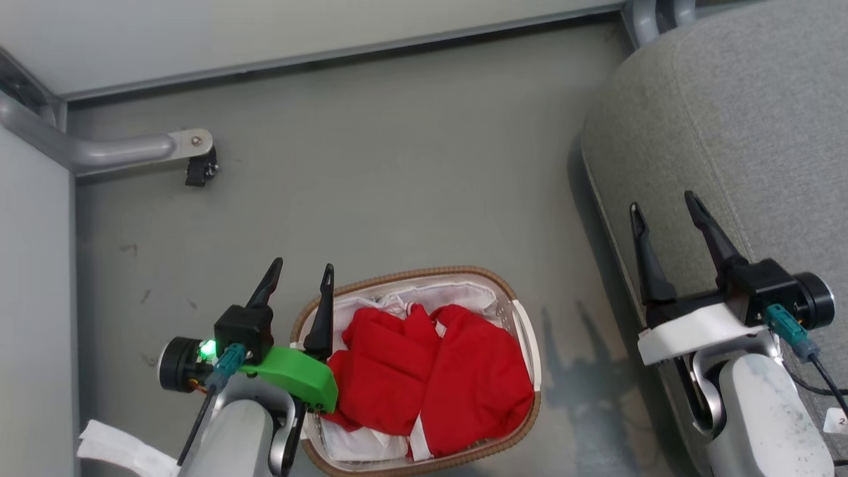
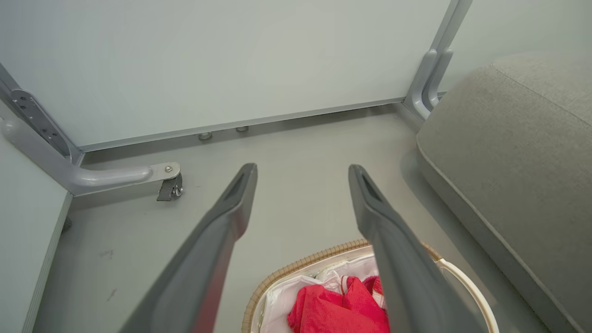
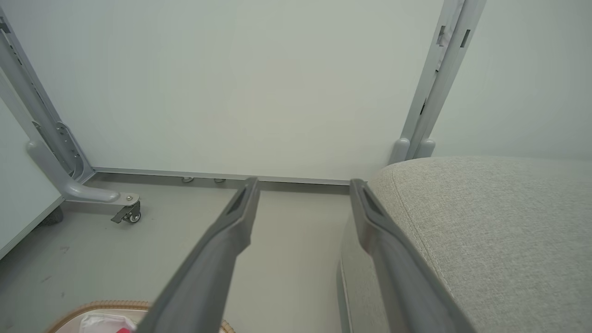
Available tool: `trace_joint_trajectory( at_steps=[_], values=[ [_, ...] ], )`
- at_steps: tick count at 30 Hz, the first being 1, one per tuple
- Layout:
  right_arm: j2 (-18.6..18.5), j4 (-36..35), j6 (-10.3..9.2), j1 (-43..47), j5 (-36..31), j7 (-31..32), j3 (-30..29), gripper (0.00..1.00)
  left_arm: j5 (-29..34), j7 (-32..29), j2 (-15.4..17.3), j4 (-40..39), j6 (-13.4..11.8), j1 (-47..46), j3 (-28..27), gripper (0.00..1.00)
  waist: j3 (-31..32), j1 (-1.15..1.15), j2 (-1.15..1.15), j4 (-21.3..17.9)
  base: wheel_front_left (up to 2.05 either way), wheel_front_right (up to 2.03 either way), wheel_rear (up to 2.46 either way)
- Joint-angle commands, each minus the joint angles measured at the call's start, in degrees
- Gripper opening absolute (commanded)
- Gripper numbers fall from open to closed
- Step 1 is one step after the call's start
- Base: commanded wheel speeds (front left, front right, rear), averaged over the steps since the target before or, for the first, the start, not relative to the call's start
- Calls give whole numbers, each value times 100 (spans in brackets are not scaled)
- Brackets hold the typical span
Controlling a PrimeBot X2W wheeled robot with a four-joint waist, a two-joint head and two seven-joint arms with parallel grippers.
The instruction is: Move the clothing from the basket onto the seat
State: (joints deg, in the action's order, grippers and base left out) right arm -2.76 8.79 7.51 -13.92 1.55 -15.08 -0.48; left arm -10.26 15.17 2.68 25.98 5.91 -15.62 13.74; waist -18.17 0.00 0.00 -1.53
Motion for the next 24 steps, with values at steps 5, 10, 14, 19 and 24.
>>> trace_joint_trajectory(
  at_steps=[5, 10, 14, 19, 24],
  values=[
    [-22, -110, -4, -525, 140, -14, 31, 100, 418, -2, 161, 865, 112, -847, 401, 100, -1678, 0, 0, -410, 0, 0, 0],
    [-21, -189, -4, -880, 257, -14, 110, 100, 740, -1, 316, 1805, 153, -1571, 967, 100, -2320, 0, 0, -598, 0, 0, 0],
    [-18, -242, -4, -1084, 327, -14, 235, 100, 915, -3, 366, 2599, 165, -2087, 1573, 100, -2700, 0, 0, -765, 0, 0, 0],
    [-18, -297, -4, -1194, 427, -14, 341, 100, 810, -34, 368, 3372, 166, -2617, 2372, 100, -2996, 0, 0, -943, 0, 0, 0],
    [-17, -330, -4, -1263, 509, -14, 432, 100, 626, -84, 385, 3840, 164, -3045, 2877, 100, -3197, 0, 0, -1059, 0, 0, 0]
  ],
)
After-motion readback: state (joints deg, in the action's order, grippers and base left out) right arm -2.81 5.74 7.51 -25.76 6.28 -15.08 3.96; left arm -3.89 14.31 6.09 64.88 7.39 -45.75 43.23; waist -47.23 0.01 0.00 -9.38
